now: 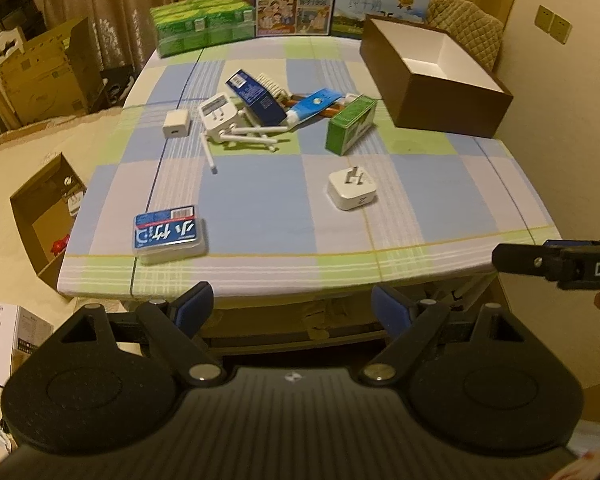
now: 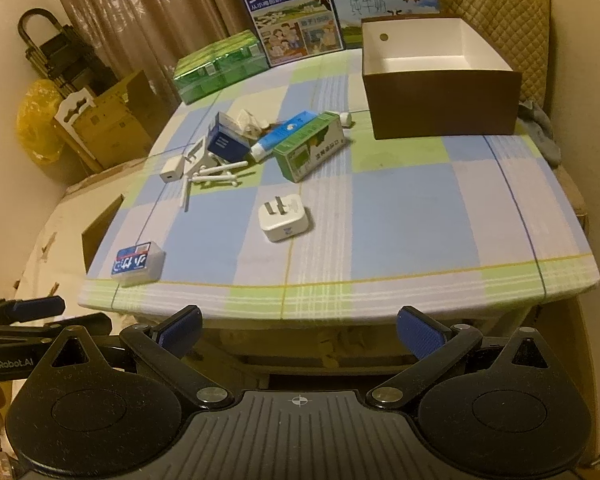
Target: Organize rigid objects
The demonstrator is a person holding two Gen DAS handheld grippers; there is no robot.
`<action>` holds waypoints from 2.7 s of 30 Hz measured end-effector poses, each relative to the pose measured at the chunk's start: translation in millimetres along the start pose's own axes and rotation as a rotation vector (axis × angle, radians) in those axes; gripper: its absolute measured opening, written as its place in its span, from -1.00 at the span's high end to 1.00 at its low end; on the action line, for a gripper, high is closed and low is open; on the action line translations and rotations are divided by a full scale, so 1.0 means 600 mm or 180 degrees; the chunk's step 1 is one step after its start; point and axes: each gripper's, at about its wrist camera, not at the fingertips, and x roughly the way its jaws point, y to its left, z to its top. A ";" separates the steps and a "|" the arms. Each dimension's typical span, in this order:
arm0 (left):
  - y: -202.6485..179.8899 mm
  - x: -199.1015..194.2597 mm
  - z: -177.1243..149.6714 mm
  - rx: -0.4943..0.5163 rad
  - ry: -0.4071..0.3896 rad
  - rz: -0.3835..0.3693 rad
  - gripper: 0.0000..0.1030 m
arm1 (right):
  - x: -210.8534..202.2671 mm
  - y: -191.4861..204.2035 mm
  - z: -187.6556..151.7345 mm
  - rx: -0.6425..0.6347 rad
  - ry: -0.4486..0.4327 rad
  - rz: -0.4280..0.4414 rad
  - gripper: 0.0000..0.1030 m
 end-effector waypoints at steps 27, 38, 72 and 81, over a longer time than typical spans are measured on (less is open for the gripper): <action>0.164 0.158 0.030 -0.0385 0.0102 0.0352 -0.64 | 0.160 0.005 0.051 -0.0038 0.0062 0.0035 -0.93; 0.192 0.237 0.053 -0.0369 0.0305 0.0399 -0.64 | 0.215 0.005 0.064 -0.0079 0.0151 -0.0099 -0.93; 0.220 0.289 0.097 -0.0185 0.0255 0.0534 -0.61 | 0.357 0.039 0.107 -0.0698 0.0083 -0.0251 -0.65; 0.224 0.286 0.102 -0.0119 0.0249 0.0523 -0.61 | 0.396 0.054 0.109 -0.0880 0.0129 -0.0376 -0.30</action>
